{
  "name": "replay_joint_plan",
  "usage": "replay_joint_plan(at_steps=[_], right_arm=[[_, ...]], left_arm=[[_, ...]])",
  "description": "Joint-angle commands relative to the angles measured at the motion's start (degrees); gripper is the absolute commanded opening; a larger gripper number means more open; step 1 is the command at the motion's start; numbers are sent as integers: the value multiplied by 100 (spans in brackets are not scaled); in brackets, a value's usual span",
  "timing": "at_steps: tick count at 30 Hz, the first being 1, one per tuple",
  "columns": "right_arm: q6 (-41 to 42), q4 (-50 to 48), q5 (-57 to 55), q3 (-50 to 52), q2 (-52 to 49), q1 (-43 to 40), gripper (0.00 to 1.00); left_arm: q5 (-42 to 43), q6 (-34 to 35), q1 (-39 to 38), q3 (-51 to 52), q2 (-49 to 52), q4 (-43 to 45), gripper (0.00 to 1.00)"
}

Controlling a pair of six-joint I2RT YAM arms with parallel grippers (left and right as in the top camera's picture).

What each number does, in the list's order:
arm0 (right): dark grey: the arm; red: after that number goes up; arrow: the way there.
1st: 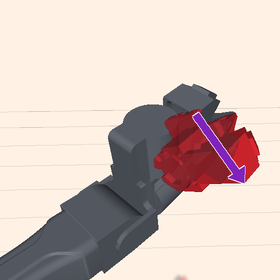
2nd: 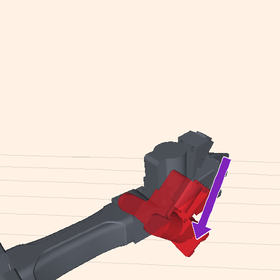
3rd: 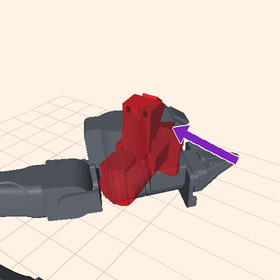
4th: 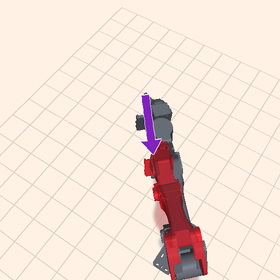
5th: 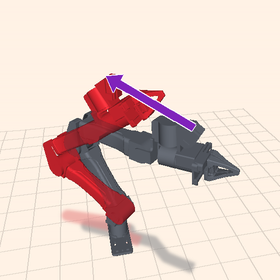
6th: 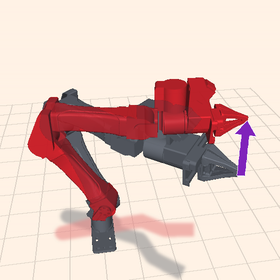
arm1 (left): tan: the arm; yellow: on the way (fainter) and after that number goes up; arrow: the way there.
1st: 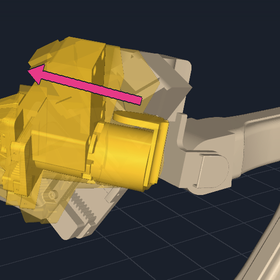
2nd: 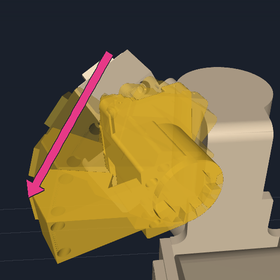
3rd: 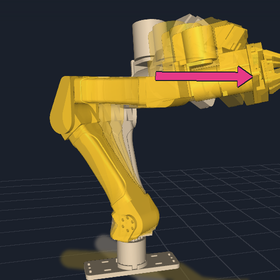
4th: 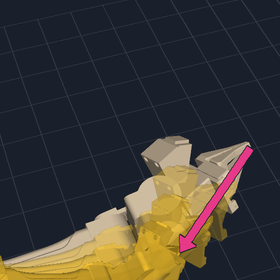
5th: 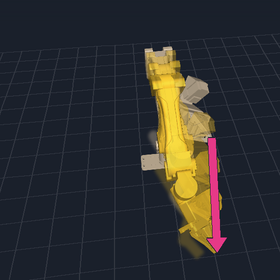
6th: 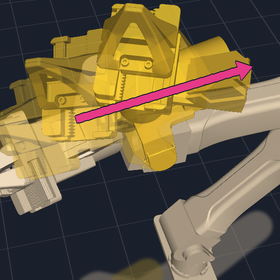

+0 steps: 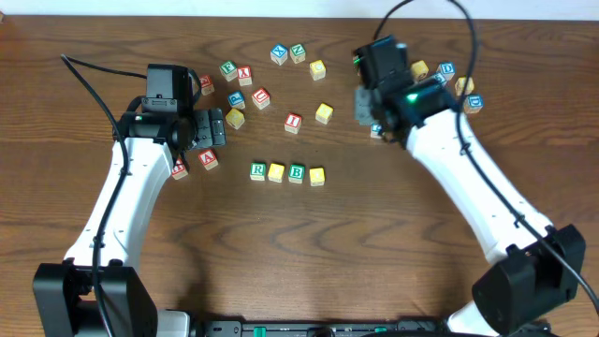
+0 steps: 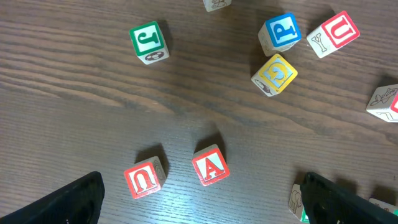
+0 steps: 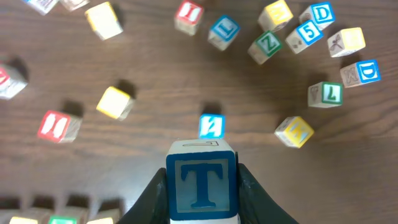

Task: Spell out ROBOT
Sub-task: 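Lift the blue T block with the right gripper, then carry the blue T block toward the right of the yellow O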

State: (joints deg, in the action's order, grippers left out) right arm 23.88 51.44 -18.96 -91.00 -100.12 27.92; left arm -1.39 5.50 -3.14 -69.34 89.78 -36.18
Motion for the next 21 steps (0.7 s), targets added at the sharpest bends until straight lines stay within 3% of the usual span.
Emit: replay_joint_plan(at_steps=[1, 7, 21], right_arm=[[380, 133, -511, -37, 81, 396, 14], [911, -52, -511, 490, 90, 789, 11], [1001, -1353, 98, 2507, 739, 855, 14]], left_arm=[[37, -79, 22, 55, -9, -22, 99], [37, -79, 22, 55, -9, -22, 99], [37, -79, 22, 55, -9, -22, 99]])
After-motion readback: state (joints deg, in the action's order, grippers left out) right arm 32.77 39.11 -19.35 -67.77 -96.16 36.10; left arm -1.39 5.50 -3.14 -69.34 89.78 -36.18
